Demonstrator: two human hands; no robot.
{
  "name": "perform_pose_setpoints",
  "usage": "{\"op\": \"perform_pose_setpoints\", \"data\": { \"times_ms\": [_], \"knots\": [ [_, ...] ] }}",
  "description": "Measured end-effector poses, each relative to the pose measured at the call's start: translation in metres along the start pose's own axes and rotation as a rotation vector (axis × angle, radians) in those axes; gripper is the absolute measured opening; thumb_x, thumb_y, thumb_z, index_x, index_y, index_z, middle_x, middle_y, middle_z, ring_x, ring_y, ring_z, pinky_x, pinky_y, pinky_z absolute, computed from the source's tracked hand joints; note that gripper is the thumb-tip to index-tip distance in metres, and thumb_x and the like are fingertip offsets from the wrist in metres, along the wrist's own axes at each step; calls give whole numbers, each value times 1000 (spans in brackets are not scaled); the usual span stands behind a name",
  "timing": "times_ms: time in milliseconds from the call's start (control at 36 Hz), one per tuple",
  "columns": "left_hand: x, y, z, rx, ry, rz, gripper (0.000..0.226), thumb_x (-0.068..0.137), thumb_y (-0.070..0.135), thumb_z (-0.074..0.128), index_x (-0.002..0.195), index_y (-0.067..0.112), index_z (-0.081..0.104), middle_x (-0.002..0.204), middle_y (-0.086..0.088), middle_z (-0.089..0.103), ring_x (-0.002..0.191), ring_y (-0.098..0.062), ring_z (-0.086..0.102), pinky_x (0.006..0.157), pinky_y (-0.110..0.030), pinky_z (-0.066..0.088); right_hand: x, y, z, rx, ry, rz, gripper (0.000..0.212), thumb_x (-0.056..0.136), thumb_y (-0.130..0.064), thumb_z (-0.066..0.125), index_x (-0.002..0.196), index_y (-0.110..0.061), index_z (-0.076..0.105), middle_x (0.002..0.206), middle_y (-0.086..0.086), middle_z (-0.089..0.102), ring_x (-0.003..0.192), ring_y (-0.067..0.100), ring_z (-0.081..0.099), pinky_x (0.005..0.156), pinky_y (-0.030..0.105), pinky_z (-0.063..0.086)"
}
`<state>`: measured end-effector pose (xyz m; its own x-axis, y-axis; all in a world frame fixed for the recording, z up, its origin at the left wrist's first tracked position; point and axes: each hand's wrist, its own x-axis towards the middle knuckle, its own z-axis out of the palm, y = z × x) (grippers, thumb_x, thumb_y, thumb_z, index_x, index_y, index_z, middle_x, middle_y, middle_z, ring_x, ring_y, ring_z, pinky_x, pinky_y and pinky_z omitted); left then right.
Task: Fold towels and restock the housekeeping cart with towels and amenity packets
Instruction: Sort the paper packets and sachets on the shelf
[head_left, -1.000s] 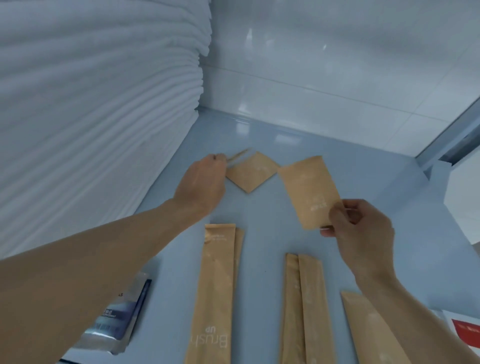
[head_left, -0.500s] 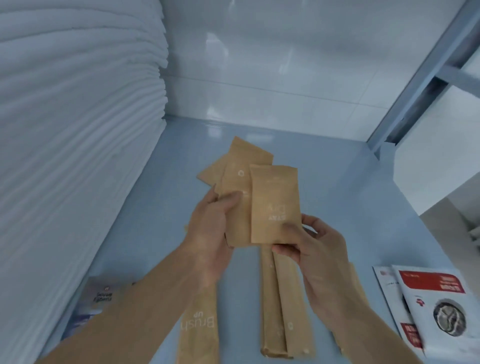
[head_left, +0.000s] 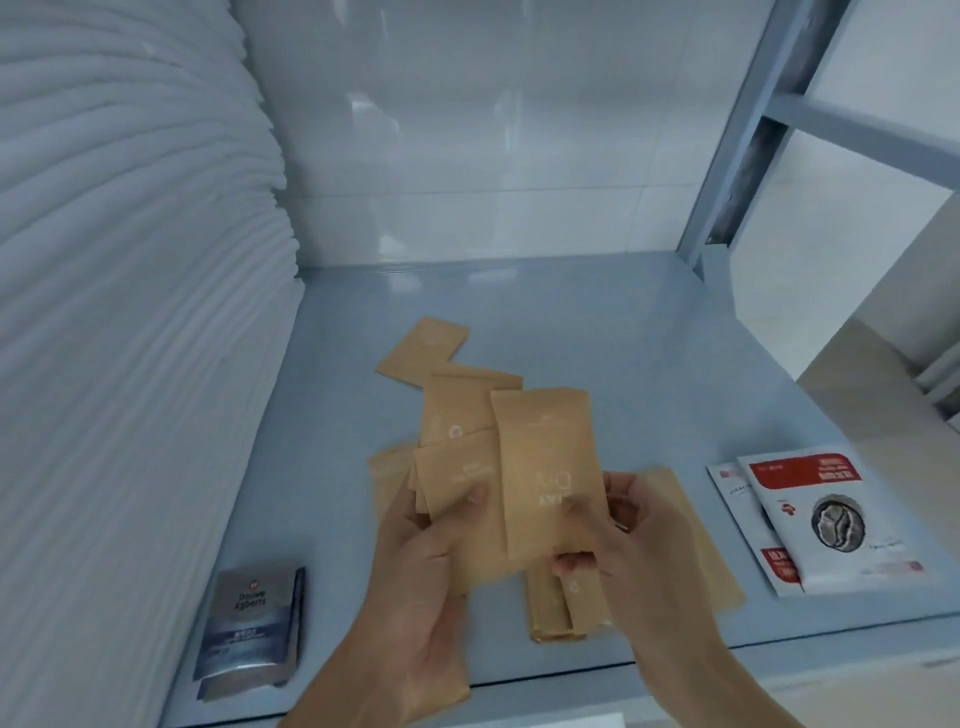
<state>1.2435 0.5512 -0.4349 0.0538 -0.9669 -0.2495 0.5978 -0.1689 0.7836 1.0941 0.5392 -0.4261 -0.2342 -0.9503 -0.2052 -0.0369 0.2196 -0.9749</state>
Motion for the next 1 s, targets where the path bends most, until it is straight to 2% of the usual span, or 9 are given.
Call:
{"op": "perform_pose_setpoints", "data": {
  "times_ms": [139, 222, 278, 444, 556, 722, 833, 917, 1000],
  "knots": [
    [-2, -2, -5, -41, 50, -22, 42, 85, 8, 67, 126, 10, 64, 120, -21, 70, 112, -37, 68, 95, -48, 56, 6, -6, -35, 169, 293, -126, 10, 91, -10, 62, 90, -17, 68, 75, -3, 72, 60, 12, 69, 69, 39, 58],
    [0, -2, -8, -89, 51, 2, 42, 84, 7, 65, 126, 7, 63, 117, -21, 71, 104, -35, 72, 78, -38, 61, 15, -13, -69, 333, 465, -116, 20, 93, -7, 58, 78, -16, 67, 72, -7, 69, 55, 14, 69, 75, 40, 58],
    [2, -4, -9, -80, 46, 5, 44, 84, 8, 65, 128, 7, 62, 117, -19, 72, 105, -34, 72, 76, -38, 61, 20, -13, -86, 342, 513, -99, 28, 94, -10, 55, 72, -22, 69, 70, -10, 69, 52, 17, 67, 66, 32, 60],
    [5, -18, 0, -17, 65, -2, 45, 85, 12, 67, 129, 11, 63, 124, -14, 70, 116, -32, 67, 101, -48, 52, 21, 13, -110, 20, 458, -65, 25, 95, -18, 56, 73, -13, 66, 56, -3, 57, 47, 13, 49, 46, 20, 41],
    [3, -27, 12, 11, 49, 23, 44, 82, 9, 65, 126, 8, 63, 112, -13, 75, 101, -27, 73, 74, -32, 61, 19, 36, -109, -239, 275, -59, 26, 96, -23, 58, 73, -18, 69, 48, -11, 54, 50, 9, 44, 46, 16, 35],
    [2, -34, 22, 44, 38, -18, 44, 83, 13, 65, 126, 6, 62, 112, -18, 74, 101, -29, 73, 70, -32, 61, 18, 49, -101, -487, 194, -27, 18, 95, -25, 61, 111, -18, 68, 86, -15, 66, 77, -3, 59, 59, 6, 42],
    [3, -35, 22, 51, 51, -33, 44, 85, 12, 65, 128, 6, 60, 116, -19, 72, 104, -32, 72, 75, -36, 62, 15, 48, -98, -693, 204, -43, 33, 97, -33, 58, 127, -21, 57, 109, -5, 63, 97, 12, 60, 86, 29, 50],
    [4, -35, 22, 42, 63, -34, 43, 85, 12, 64, 127, 7, 62, 117, -18, 72, 105, -33, 72, 77, -38, 62, 11, 47, -99, -815, 246, -90, 36, 98, -36, 55, 132, -25, 52, 122, -7, 56, 93, 11, 55, 80, 26, 41],
    [5, -34, 23, 31, 64, -28, 40, 87, 10, 63, 127, 10, 63, 116, -14, 73, 104, -31, 72, 76, -35, 62, 8, 48, -101, -833, 284, -194, 26, 99, -27, 54, 125, -24, 57, 126, -8, 54, 86, 12, 56, 76, 29, 46]
  ]
}}
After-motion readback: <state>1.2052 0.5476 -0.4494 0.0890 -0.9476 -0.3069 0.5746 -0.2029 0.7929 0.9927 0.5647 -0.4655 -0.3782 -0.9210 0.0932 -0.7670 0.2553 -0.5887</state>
